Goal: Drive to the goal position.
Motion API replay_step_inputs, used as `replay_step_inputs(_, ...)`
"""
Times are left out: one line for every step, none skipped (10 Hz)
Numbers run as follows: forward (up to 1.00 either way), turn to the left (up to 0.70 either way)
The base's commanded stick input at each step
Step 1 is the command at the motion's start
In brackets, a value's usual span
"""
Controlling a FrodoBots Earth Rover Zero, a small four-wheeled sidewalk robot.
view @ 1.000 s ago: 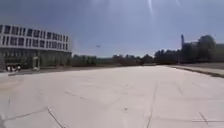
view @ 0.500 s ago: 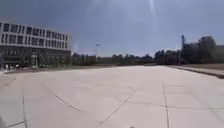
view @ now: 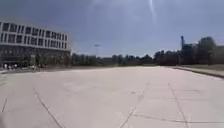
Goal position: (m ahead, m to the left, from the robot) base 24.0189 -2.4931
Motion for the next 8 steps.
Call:
replay_step_inputs(0.85, -0.34)
replay_step_inputs(0.85, -0.34)
replay_step_inputs(0.85, -0.32)
replay_step_inputs(0.85, -0.23)
replay_step_inputs(0.85, -0.04)
replay_step_inputs(0.85, -0.03)
replay_step_inputs(0.85, -0.03)
replay_step_inputs(0.85, -0.03)
